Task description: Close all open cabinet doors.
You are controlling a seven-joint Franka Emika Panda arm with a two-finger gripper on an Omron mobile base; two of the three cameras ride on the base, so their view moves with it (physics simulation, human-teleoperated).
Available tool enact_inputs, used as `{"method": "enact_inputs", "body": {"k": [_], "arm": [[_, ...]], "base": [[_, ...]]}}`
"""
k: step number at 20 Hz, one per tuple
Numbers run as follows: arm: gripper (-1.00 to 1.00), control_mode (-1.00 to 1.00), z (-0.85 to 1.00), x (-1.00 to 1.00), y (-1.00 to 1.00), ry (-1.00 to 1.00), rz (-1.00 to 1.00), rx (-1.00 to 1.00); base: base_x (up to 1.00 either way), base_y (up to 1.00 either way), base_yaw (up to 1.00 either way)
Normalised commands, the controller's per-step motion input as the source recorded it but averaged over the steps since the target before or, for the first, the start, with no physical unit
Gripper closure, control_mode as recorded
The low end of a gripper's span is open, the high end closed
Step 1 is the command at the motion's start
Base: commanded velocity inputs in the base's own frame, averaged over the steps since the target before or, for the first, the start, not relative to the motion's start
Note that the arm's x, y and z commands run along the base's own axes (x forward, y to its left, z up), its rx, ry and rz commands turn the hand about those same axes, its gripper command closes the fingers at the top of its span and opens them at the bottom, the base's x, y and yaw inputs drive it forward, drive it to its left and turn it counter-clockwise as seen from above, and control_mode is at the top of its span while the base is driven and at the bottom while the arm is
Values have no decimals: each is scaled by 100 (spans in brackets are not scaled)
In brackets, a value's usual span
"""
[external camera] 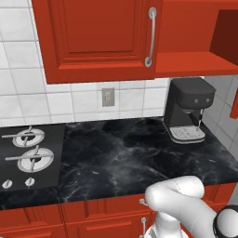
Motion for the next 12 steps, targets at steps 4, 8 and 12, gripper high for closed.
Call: {"method": "enact_inputs", "body": {"k": [4, 8, 12], "arm": [[-100, -100, 0, 50, 0, 0, 0, 13], [-100, -100, -2, 57, 5, 0, -1, 12], [-100, -100, -1, 50, 2, 0, 0, 12]], "base": [[0, 0, 0], [0, 0, 0], [0, 0, 0]]}}
